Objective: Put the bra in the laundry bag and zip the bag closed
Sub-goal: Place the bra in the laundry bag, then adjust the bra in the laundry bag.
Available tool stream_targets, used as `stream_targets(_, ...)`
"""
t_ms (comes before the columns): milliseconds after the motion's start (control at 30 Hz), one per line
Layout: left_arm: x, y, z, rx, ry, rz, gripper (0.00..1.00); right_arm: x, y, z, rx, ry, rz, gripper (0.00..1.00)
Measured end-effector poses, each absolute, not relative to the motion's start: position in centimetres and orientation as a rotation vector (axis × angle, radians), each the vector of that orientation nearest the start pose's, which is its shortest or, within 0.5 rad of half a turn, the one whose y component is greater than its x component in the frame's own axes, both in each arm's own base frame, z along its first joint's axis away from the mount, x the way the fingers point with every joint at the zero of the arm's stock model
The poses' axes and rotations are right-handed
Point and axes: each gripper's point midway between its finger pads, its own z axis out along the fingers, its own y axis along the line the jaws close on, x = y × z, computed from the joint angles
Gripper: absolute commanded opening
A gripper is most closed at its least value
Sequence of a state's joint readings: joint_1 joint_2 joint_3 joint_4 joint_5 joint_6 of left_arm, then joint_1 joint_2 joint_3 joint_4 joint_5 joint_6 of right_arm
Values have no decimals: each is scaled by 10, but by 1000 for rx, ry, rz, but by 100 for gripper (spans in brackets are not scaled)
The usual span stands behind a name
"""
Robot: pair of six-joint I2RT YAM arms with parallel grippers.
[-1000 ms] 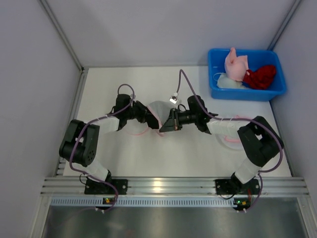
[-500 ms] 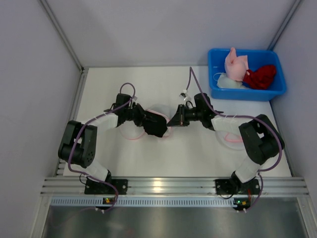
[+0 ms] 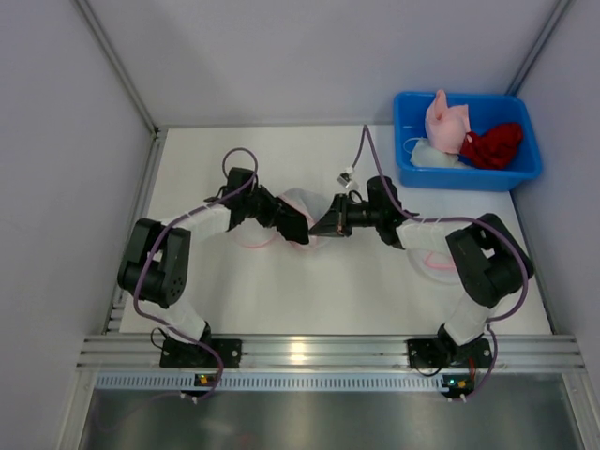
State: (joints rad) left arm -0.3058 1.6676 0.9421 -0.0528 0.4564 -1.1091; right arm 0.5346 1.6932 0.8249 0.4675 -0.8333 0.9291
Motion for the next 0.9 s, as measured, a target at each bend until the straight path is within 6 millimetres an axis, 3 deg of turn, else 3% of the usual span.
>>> stream_targets(100,364,-235,79,-793,2492,-1086,26,269,337,138,-169,2277,1713,0)
stream_targets(233,362,-247,70,-741,2516,-1036,38,272,339,119,-132,2338,1697,0)
stream_targets(333,356,-252,69,-692,2532,-1034,50,273,338,105,-107,2384,1683,0)
stream_targets(467,355,-242,77,-641,2528,-1026,62,275,335,97,-89,2407,1668,0)
stream_targets(733,336,-221,113,-526,2473,-1057,58,284,326,97,-61,2395,1656,0)
stream_targets(900,320,-220,100,-520,2525,-1052,57,284,326,100,-69,2390,1666,0)
